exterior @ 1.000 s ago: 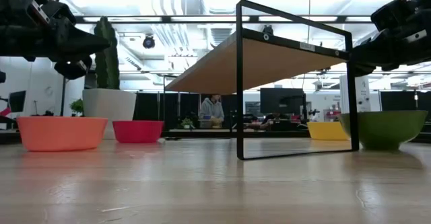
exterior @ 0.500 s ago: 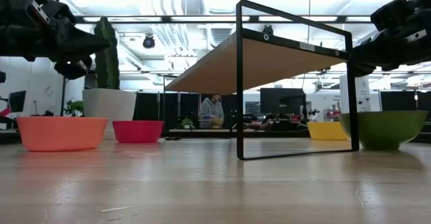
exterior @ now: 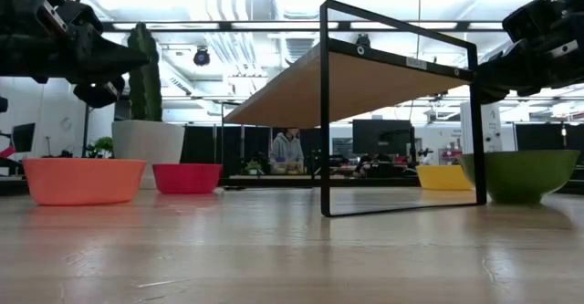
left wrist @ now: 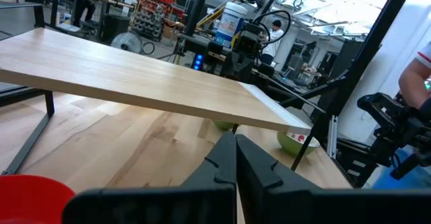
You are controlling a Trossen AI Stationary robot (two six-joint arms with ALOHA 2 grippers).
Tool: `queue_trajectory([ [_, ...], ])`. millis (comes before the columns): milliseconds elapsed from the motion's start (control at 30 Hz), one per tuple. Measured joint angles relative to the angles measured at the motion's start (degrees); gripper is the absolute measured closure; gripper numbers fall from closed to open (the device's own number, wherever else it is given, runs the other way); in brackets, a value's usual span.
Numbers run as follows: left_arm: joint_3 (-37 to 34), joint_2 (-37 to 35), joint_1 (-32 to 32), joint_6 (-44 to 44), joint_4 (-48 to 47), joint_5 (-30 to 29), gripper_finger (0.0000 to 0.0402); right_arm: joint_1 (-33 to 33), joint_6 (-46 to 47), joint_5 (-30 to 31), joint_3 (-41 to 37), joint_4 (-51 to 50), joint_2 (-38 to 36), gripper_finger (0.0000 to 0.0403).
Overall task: Pick & Place Mini bowls
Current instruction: Put the top right white patterned bowl on the shelf
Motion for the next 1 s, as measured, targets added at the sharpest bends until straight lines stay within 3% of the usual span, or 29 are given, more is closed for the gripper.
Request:
queue_trajectory([
  [600, 0.0, 0.0, 0.0, 0.0, 0.0, 0.0, 0.0402, 0.0, -1.4, -0.1, 0.0, 0.7, 0.0, 0.0394],
  [667, 0.0, 0.0, 0.0, 0.0, 0.0, 0.0, 0.0402, 0.0, 8.2, -0.4, 0.0, 1.4, 0.0, 0.0394],
  [900, 0.0, 0.0, 0.0, 0.0, 0.0, 0.0, 0.0402, 0.0, 61.4, 0.9, 0.1, 4.0, 0.0, 0.0394],
  [1000, 0.0, 0.0, 0.0, 0.0, 0.0, 0.0, 0.0402, 0.0, 72.6, 3.0, 0.1, 4.0, 0.0, 0.0394],
])
